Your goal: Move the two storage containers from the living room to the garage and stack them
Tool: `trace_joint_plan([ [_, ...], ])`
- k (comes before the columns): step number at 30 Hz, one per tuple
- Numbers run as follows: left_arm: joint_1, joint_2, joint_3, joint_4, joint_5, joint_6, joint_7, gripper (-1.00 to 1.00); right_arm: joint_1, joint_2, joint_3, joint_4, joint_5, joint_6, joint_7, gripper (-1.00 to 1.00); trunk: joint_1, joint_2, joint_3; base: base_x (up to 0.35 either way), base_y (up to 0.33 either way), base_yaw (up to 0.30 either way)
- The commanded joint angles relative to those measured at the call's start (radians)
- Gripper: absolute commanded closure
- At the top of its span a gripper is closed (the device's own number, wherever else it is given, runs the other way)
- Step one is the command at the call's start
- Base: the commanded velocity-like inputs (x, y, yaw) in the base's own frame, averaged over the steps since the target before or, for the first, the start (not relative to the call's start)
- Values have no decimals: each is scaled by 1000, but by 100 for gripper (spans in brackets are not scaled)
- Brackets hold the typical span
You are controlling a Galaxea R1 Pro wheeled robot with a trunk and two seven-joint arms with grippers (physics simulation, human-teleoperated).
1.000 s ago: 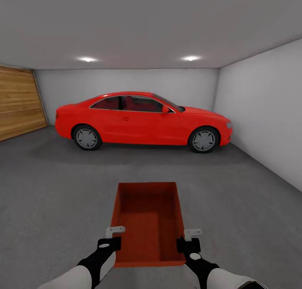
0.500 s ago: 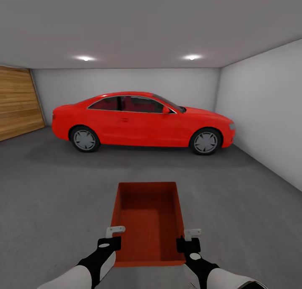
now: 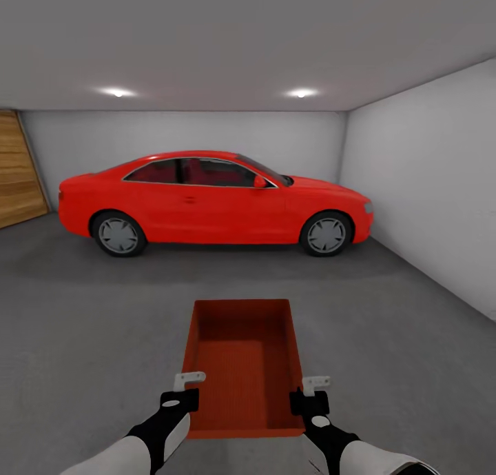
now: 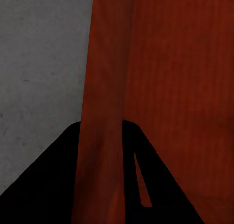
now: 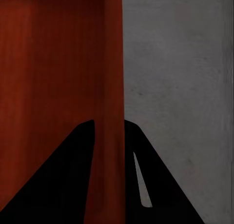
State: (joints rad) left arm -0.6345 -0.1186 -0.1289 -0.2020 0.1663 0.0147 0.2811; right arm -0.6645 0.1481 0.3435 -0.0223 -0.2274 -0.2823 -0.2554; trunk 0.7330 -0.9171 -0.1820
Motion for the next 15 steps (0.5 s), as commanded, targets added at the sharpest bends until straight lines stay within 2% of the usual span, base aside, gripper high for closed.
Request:
trace_joint_plan([
  [1, -1, 68, 35, 0, 58, 2, 6, 100, -1, -5, -67, -4, 8, -6, 2, 100, 1, -1, -1, 322, 0, -273],
  [15, -1, 66, 35, -11, 58, 2, 6, 100, -1, -5, -67, -4, 8, -6, 2, 100, 1, -1, -1, 322, 0, -284],
])
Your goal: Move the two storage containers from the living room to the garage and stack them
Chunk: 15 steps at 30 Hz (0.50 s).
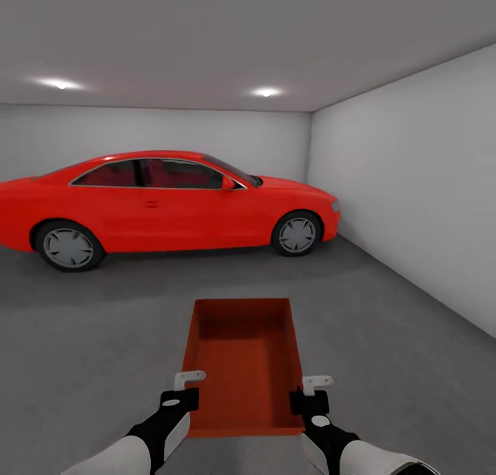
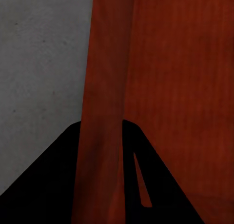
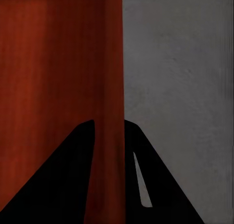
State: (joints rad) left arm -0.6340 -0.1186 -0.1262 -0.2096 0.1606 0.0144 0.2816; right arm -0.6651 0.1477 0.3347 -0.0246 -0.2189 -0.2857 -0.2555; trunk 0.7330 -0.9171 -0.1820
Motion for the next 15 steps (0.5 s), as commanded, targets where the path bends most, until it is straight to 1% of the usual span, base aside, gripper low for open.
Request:
trace_joint_plan([
  [1, -1, 66, 32, -3, 63, 2, 5, 100, -1, -5, -59, -2, 0, -3, 2, 100, 1, -1, -1, 322, 13, -286],
  [4, -1, 68, 33, -2, 63, 2, 5, 100, -1, -5, -59, -2, 0, -3, 2, 100, 1, -1, -1, 322, 70, -286],
  [15, -1, 68, 33, -2, 63, 2, 5, 100, -1, -5, -59, -2, 0, -3, 2, 100, 1, -1, -1, 322, 114, -286],
])
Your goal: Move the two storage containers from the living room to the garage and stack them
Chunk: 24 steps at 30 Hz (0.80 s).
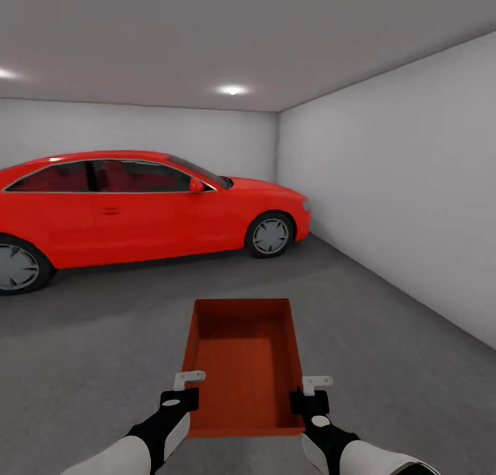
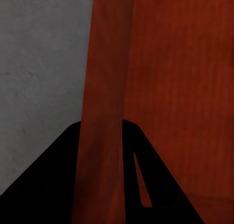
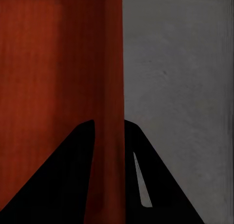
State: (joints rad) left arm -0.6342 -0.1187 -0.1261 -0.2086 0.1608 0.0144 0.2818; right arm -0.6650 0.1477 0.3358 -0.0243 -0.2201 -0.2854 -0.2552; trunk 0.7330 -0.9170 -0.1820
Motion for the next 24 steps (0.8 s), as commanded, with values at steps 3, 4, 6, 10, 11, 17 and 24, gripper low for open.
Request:
trace_joint_plan([
  [3, -1, 68, 33, -3, 63, 2, 5, 100, -1, -5, -60, -2, 1, -3, 3, 100, 1, -1, -1, 322, 117, -285],
  [4, -1, 68, 33, -3, 63, 2, 5, 100, -1, -5, -60, -2, 1, -3, 2, 100, 1, -1, -1, 322, 121, -286],
  [6, -1, 68, 33, -2, 63, 2, 5, 100, -1, -5, -60, -2, 1, -3, 3, 100, 1, -1, -1, 322, 126, -286],
  [10, -1, 68, 33, -3, 63, 2, 5, 100, -1, -5, -60, -2, 1, -3, 3, 100, 1, -1, -1, 322, 136, -286],
  [11, -1, 68, 33, -3, 63, 2, 5, 100, -1, -5, -60, -2, 1, -3, 3, 100, 1, -1, -1, 322, 140, -285],
  [17, -1, 68, 33, -3, 63, 2, 5, 100, -1, -5, -60, -2, 1, -3, 2, 100, 1, -1, -1, 322, 141, -285],
  [24, -1, 68, 33, -3, 63, 2, 5, 100, -1, -5, -60, -2, 1, -3, 3, 100, 1, -1, -1, 322, 142, -286],
])
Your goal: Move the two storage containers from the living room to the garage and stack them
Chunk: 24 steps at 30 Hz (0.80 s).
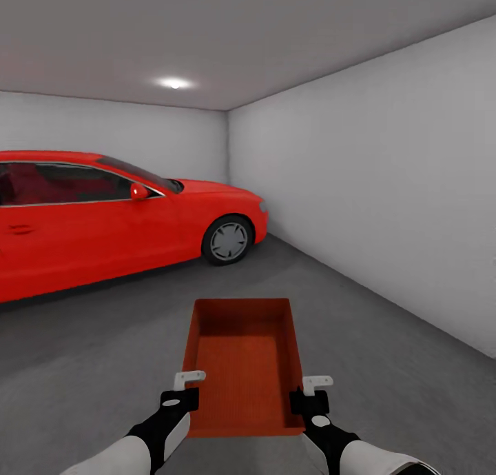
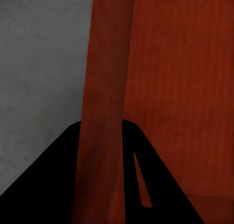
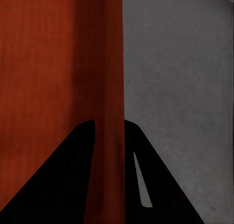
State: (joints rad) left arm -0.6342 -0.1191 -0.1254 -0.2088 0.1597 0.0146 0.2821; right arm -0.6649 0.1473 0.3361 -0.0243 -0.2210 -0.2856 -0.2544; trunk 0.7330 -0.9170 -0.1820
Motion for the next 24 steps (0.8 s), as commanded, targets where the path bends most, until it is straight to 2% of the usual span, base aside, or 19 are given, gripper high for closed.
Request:
trace_joint_plan([
  [1, -1, 68, 32, -3, 64, 2, 5, 100, -1, -4, -60, -2, 2, -3, 2, 100, 1, -1, -1, 322, 148, -285],
  [24, -1, 67, 32, -3, 64, 2, 5, 100, -1, -5, -60, -2, 2, -3, 2, 100, 1, -1, -1, 322, 152, -285],
])
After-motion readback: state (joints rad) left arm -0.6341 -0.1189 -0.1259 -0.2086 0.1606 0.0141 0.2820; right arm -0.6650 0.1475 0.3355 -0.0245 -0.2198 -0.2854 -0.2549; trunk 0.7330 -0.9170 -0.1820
